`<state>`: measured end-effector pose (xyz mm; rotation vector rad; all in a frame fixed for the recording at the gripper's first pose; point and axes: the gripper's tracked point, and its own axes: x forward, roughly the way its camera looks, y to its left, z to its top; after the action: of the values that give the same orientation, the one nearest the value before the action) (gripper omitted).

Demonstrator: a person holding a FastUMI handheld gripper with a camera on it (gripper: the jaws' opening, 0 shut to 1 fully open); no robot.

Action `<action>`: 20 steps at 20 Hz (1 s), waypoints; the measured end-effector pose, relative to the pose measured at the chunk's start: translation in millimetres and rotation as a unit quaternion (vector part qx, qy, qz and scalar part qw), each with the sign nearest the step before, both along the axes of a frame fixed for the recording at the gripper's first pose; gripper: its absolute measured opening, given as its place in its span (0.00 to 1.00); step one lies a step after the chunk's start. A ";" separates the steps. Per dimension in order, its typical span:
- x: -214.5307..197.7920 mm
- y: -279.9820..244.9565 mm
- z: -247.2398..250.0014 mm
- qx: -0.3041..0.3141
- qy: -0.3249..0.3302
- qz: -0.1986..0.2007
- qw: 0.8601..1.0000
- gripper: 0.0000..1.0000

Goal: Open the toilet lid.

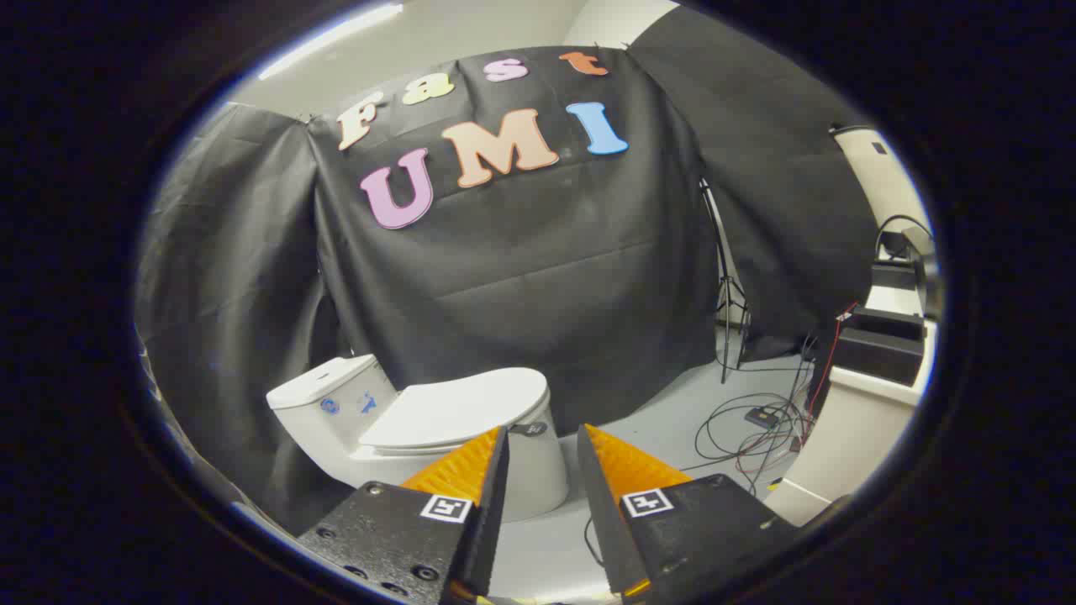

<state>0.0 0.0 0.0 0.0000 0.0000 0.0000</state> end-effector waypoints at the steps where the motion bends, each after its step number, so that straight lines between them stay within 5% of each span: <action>1: 0.0 -1.8 -0.8 0.003 -0.001 -0.002 1.000 0.51; 20: 17.7 -16.0 -13.7 0.052 0.049 -0.015 0.997 0.46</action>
<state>17.7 -16.0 -13.7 0.1049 0.0977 -0.0291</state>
